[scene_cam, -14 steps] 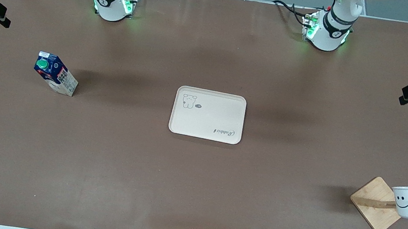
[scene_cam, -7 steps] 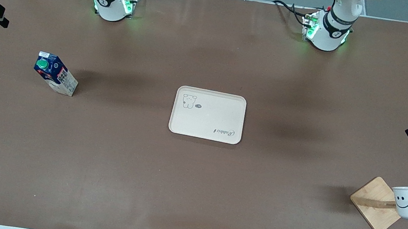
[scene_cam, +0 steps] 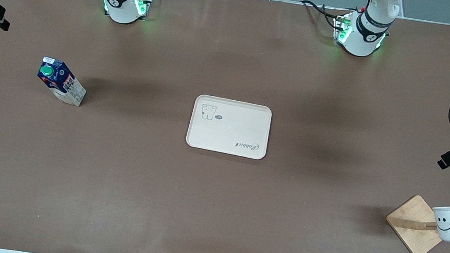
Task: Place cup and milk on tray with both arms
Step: 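Lower the left gripper to the mug rim while the right gripper approaches the milk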
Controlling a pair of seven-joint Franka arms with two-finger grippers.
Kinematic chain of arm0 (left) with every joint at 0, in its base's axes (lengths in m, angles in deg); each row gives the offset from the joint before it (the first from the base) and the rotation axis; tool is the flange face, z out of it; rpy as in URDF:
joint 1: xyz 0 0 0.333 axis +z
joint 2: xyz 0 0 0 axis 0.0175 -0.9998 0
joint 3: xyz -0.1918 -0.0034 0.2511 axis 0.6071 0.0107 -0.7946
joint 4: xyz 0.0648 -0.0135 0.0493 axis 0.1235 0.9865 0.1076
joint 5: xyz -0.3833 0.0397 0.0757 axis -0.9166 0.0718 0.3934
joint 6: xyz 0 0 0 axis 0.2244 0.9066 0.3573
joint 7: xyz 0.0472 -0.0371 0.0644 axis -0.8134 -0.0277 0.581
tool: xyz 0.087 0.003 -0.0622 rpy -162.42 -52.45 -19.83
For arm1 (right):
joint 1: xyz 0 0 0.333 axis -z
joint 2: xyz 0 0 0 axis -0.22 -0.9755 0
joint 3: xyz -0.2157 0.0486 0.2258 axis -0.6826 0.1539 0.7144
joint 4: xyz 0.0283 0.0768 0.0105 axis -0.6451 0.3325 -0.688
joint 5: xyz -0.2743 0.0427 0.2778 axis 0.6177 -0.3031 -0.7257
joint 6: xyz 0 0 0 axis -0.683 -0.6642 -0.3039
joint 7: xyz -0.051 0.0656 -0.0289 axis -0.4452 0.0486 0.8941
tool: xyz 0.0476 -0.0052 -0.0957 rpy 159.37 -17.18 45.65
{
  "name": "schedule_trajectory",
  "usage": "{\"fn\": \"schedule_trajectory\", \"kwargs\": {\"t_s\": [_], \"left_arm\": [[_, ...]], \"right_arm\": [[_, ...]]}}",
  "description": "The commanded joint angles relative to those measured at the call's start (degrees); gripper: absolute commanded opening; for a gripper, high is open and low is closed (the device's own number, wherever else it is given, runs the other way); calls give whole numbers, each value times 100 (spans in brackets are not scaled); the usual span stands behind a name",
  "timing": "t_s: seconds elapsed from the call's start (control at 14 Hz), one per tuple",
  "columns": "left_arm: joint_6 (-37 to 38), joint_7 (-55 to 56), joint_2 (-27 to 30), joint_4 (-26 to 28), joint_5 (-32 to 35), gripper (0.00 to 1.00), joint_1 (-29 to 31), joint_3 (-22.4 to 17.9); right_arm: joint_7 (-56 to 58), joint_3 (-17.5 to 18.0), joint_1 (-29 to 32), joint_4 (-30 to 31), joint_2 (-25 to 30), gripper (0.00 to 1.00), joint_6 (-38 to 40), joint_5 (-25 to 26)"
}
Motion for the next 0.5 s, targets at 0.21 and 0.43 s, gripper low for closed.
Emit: {"fn": "schedule_trajectory", "kwargs": {"t_s": [0.21,0.43], "left_arm": [[-1640,964,231,1070,133,100,41,40],[-2424,991,83,1361,133,100,41,22]], "right_arm": [[2,31,51,-152,-140,100,62,83],[2,31,51,-151,-158,100,70,83]]}}
